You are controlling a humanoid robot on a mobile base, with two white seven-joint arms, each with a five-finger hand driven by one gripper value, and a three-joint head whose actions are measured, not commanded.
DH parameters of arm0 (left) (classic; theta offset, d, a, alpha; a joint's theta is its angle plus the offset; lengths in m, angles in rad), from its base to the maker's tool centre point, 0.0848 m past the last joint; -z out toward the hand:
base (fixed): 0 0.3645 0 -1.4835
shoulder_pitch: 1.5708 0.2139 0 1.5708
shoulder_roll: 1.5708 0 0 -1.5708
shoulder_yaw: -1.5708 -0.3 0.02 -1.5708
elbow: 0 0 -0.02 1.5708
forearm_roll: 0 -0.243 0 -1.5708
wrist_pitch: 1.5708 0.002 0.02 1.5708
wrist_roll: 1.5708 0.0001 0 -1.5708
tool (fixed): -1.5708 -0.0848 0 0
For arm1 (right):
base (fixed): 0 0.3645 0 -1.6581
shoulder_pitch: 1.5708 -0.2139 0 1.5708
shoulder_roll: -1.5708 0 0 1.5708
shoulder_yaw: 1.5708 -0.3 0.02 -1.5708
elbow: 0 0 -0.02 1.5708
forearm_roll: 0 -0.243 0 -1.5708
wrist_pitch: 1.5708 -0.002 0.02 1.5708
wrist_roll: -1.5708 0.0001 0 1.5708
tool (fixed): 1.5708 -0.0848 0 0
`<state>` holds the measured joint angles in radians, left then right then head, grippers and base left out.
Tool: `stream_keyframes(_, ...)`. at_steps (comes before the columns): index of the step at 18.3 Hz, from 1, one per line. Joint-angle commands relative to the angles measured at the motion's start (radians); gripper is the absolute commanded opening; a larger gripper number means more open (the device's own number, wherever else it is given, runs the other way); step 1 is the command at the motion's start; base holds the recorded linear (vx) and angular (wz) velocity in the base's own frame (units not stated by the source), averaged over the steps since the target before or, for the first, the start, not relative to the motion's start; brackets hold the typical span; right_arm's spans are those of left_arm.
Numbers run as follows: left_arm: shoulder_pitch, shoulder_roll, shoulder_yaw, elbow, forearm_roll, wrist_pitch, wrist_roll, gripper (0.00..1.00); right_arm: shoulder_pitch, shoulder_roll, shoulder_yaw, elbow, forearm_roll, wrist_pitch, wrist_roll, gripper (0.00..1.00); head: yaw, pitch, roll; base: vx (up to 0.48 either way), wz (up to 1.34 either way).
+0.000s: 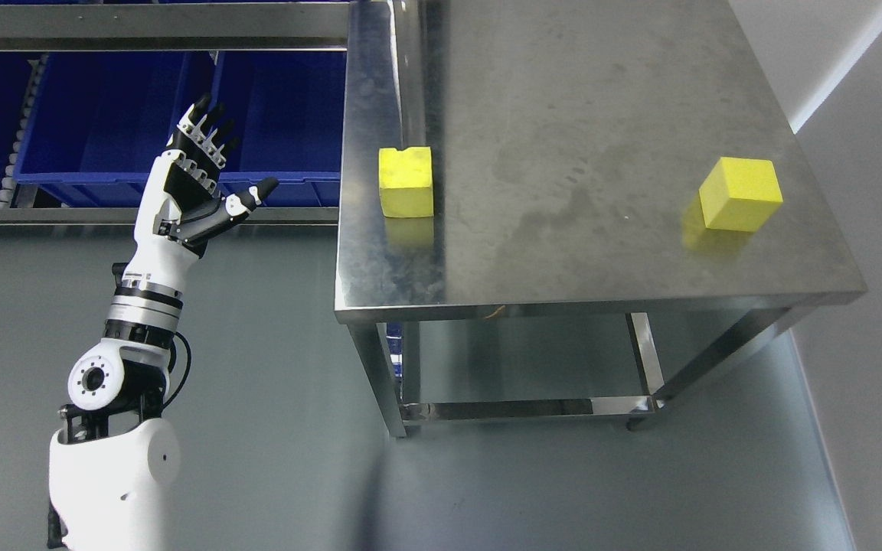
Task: Move yellow foam block to right shelf middle
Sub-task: 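Reach the left hand toward the yellow foam cube nearer the robot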
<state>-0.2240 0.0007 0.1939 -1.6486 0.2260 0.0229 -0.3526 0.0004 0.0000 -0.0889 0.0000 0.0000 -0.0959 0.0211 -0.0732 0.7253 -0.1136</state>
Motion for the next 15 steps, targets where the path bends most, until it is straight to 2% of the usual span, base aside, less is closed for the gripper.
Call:
stream_keyframes(1,0.009,0.017,-0.004,-0.02,0.0,-0.023,0.0,1.0,-0.002,-0.017,0.0,-0.018,0.0,-0.001,-0.003,1.0,0.0,0.0,0.0,0.139,0.23)
stream_keyframes(5,0.005,0.017,-0.01,-0.022,0.001,-0.024,-0.029,1.0,-0.003,-0.017,0.0,-0.018,0.0,-0.001,-0.003,1.0,0.0,0.0,0.0,0.123,0.12)
stream_keyframes(10,-0.003,0.017,-0.016,-0.02,0.0,-0.023,-0.199,1.0,-0.002,-0.017,0.0,-0.018,0.0,-0.001,-0.003,1.0,0.0,0.0,0.0,0.058,-0.04)
stream_keyframes(13,-0.052,0.131,-0.098,0.012,-0.002,-0.012,-0.223,1.0,-0.002,-0.017,0.0,-0.018,0.0,-0.001,-0.003,1.0,0.0,0.0,0.0,0.018,-0.01)
stream_keyframes(15,-0.119,0.188,-0.204,0.059,-0.004,-0.011,-0.232,0.99,-0.002,-0.017,0.0,-0.018,0.0,-0.001,-0.003,1.0,0.0,0.0,0.0,0.0,0.0)
